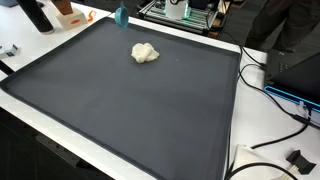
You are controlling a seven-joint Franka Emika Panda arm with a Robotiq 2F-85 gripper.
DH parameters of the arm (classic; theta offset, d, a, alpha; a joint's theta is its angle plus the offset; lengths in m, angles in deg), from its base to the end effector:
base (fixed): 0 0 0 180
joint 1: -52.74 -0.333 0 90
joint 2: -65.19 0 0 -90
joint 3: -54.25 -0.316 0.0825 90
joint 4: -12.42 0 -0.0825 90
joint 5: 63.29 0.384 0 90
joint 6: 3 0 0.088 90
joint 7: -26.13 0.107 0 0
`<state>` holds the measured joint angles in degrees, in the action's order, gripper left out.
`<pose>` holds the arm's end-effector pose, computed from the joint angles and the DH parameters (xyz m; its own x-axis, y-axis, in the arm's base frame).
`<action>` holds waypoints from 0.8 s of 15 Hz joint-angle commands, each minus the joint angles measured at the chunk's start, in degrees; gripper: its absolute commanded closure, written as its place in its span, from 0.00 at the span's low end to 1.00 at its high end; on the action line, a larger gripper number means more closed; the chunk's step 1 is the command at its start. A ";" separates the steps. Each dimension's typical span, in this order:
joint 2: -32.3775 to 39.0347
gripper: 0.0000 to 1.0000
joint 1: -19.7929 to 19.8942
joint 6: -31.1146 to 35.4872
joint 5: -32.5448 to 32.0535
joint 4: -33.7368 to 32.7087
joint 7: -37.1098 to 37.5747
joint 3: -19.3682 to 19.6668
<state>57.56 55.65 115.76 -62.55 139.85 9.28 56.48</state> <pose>0.4981 -0.0445 0.4293 0.9803 0.1973 -0.0128 0.1970 -0.9802 -0.0210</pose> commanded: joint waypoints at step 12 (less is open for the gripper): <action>0.73 0.75 -0.33 10.38 -8.97 2.02 15.29 -1.80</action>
<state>58.06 55.45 120.49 -65.51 140.48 14.78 56.02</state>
